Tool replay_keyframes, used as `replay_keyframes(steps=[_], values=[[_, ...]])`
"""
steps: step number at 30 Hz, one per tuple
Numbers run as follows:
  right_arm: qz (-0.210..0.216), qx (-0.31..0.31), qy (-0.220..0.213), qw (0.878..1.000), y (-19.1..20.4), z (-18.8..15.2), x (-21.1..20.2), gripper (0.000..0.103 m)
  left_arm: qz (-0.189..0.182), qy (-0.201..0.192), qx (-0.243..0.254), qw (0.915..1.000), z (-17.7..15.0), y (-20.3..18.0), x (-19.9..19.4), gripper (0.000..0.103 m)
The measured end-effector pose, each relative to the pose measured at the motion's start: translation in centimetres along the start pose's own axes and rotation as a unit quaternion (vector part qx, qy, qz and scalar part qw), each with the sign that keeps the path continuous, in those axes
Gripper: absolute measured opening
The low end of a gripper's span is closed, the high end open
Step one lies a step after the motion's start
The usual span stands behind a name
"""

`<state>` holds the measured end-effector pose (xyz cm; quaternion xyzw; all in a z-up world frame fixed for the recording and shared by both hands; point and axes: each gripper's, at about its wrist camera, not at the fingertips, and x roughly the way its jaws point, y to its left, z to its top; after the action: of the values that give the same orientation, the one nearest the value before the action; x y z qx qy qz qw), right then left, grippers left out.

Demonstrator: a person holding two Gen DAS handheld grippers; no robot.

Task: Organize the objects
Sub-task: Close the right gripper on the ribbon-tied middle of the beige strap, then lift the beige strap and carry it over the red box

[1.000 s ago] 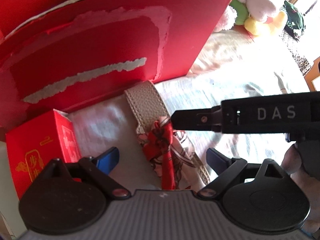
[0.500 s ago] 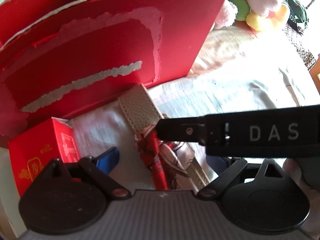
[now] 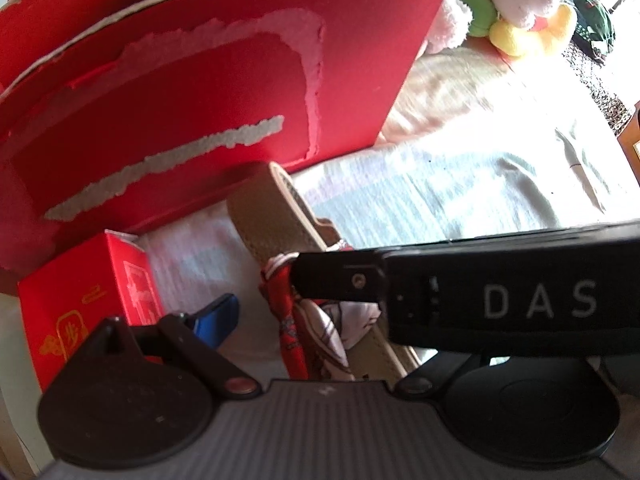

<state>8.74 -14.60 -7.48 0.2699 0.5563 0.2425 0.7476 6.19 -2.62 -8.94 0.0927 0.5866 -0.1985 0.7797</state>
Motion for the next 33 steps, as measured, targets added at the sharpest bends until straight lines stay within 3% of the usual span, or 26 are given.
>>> replay_keyframes(steps=[11, 21, 24, 33], values=[[0.002, -0.001, 0.006, 1.000, 0.3, -0.4, 0.2, 0.041, 0.005, 0.003, 0.008, 1.0000, 0.0, -0.5, -0.2, 0.093], [-0.006, -0.006, 0.025, 1.000, 0.5, -0.6, 1.0, 0.033, 0.000, -0.005, 0.016, 0.9999, 0.0, -1.0, -1.0, 0.075], [-0.009, -0.015, 0.025, 1.000, 0.8, -0.7, 0.9, 0.031, -0.013, -0.011, 0.019, 0.9997, 0.1, -1.1, -1.4, 0.063], [-0.010, -0.014, 0.019, 1.000, 0.9, -1.0, 0.3, 0.027, -0.026, -0.016, 0.017, 0.9994, 0.5, -1.4, -2.1, 0.059]])
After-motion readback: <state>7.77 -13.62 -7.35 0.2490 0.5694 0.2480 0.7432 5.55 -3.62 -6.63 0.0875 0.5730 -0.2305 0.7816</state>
